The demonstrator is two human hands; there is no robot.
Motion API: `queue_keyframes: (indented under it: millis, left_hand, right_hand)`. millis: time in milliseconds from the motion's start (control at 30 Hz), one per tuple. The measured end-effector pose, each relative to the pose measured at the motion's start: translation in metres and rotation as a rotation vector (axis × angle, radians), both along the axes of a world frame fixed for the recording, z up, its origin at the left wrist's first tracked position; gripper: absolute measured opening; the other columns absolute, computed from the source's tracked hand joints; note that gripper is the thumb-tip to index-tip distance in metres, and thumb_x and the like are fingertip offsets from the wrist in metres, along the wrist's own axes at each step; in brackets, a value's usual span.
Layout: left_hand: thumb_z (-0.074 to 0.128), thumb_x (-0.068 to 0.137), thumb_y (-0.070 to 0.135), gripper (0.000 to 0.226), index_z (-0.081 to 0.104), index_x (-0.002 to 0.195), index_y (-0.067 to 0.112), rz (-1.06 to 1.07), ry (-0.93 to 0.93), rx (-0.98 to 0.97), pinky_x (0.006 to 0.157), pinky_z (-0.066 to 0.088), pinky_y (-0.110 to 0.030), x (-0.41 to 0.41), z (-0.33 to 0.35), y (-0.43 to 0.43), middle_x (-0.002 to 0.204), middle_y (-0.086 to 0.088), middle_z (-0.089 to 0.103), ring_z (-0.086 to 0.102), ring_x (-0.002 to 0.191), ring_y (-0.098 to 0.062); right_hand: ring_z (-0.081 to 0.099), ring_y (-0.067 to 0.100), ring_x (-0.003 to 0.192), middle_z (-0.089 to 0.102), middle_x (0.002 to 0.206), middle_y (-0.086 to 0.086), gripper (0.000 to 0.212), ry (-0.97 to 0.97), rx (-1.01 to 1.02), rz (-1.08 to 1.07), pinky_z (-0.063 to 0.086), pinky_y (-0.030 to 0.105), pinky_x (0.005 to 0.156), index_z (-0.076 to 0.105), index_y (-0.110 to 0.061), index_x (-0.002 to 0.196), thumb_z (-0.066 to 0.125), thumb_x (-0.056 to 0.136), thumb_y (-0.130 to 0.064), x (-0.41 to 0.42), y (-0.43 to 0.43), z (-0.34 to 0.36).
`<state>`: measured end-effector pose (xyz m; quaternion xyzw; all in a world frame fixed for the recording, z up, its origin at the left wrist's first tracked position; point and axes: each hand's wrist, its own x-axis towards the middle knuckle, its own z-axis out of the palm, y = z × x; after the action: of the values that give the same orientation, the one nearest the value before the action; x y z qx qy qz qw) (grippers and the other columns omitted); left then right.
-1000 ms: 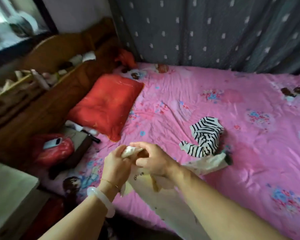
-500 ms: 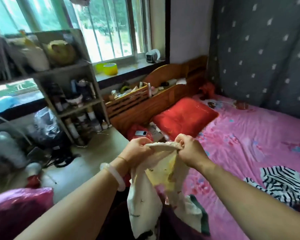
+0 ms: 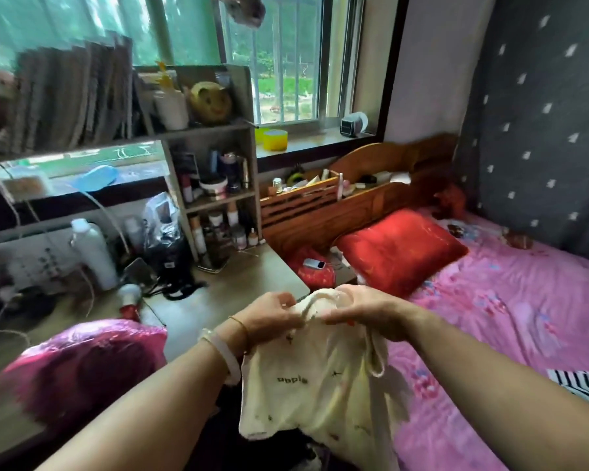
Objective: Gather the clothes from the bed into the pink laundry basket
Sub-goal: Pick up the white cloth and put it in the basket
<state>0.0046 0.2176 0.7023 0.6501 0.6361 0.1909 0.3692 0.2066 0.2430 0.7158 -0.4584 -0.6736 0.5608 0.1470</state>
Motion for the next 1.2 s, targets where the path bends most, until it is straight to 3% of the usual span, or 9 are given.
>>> queue_keyframes:
  millis: [133, 233, 367, 467, 667, 833, 967, 1100, 1200]
  left_hand:
    - [0.076, 0.069, 0.043, 0.039, 0.065, 0.094, 0.015, -0.074, 0.317, 0.099, 0.074, 0.05, -0.032, -0.013, -0.007, -0.008, 0.09, -0.001, 0.067, 0.064, 0.087, -0.023]
    - [0.069, 0.07, 0.051, 0.036, 0.061, 0.093, 0.025, -0.127, 0.54, 0.15, 0.076, 0.05, -0.03, -0.014, -0.014, -0.016, 0.1, 0.0, 0.068, 0.062, 0.094, -0.022]
    - [0.056, 0.074, 0.034, 0.038, 0.052, 0.112, 0.032, -0.219, 0.696, 0.178, 0.074, 0.049, -0.03, -0.01, -0.02, -0.025, 0.108, 0.0, 0.067, 0.063, 0.099, -0.025]
    - [0.05, 0.077, 0.029, 0.039, 0.047, 0.116, 0.035, -0.24, 0.706, 0.203, 0.073, 0.049, -0.032, -0.009, -0.022, -0.031, 0.105, -0.001, 0.067, 0.064, 0.095, -0.028]
    - [0.046, 0.091, 0.048, 0.025, 0.064, 0.097, 0.032, -0.193, 0.598, 0.291, 0.074, 0.047, -0.032, 0.001, -0.017, -0.03, 0.097, 0.005, 0.063, 0.06, 0.096, -0.018]
    - [0.058, 0.089, 0.039, 0.023, 0.07, 0.087, 0.02, -0.134, 0.571, 0.251, 0.085, 0.045, -0.03, -0.003, -0.018, -0.026, 0.081, 0.003, 0.047, 0.054, 0.103, -0.019]
    - [0.058, 0.089, 0.031, 0.021, 0.067, 0.089, 0.013, -0.018, 0.543, 0.198, 0.076, 0.049, -0.032, 0.011, -0.012, -0.033, 0.094, -0.009, 0.068, 0.063, 0.094, -0.029]
    - [0.06, 0.085, 0.049, 0.045, 0.065, 0.076, 0.005, 0.205, 0.277, -0.011, 0.059, 0.047, -0.029, 0.024, -0.003, -0.035, 0.078, -0.015, 0.069, 0.058, 0.065, -0.027]
    - [0.053, 0.093, 0.023, 0.028, 0.058, 0.073, 0.003, 0.466, -0.252, -0.176, 0.035, 0.039, -0.018, 0.044, 0.002, -0.037, 0.063, -0.01, 0.053, 0.049, 0.05, -0.018]
  right_hand:
    - [0.058, 0.014, 0.09, 0.061, 0.096, -0.003, 0.045, -0.529, 0.451, 0.082, 0.048, 0.027, 0.07, 0.051, -0.023, 0.1, 0.072, 0.062, -0.011, 0.003, 0.0, -0.009]
    - [0.057, 0.016, 0.091, 0.061, 0.097, -0.002, 0.04, -0.623, 0.498, 0.185, 0.046, 0.027, 0.071, 0.053, -0.024, 0.098, 0.063, 0.063, -0.007, 0.007, -0.002, -0.014]
    - [0.06, 0.021, 0.084, 0.06, 0.081, 0.002, 0.015, -0.743, 0.516, 0.219, 0.042, 0.027, 0.061, 0.054, -0.018, 0.074, 0.054, 0.073, -0.002, 0.015, -0.01, -0.009]
    - [0.06, 0.022, 0.078, 0.056, 0.071, -0.002, 0.023, -0.754, 0.496, 0.137, 0.04, 0.028, 0.057, 0.046, -0.018, 0.061, 0.043, 0.072, 0.002, 0.025, -0.009, -0.01]
    - [0.062, 0.017, 0.089, 0.066, 0.095, -0.001, 0.038, -0.605, 0.477, 0.012, 0.05, 0.028, 0.07, 0.064, -0.028, 0.089, 0.045, 0.074, 0.001, 0.029, -0.006, -0.011]
    - [0.064, 0.017, 0.09, 0.068, 0.094, 0.0, 0.019, -0.705, 0.493, -0.03, 0.05, 0.025, 0.074, 0.071, -0.024, 0.09, 0.075, 0.074, -0.015, 0.038, -0.001, -0.012]
    - [0.063, 0.022, 0.089, 0.069, 0.087, 0.005, 0.015, -0.664, 0.498, -0.089, 0.047, 0.03, 0.073, 0.069, -0.015, 0.081, 0.055, 0.082, -0.011, 0.036, -0.006, -0.006]
    - [0.058, 0.024, 0.085, 0.059, 0.083, 0.007, 0.027, -0.642, 0.396, -0.143, 0.037, 0.027, 0.067, 0.066, -0.011, 0.081, 0.055, 0.092, -0.033, 0.025, -0.006, -0.003]
    - [0.062, 0.02, 0.072, 0.063, 0.083, 0.012, 0.037, -0.547, 0.324, -0.174, 0.039, 0.026, 0.056, 0.068, -0.006, 0.087, 0.056, 0.091, -0.041, 0.009, -0.013, -0.001]
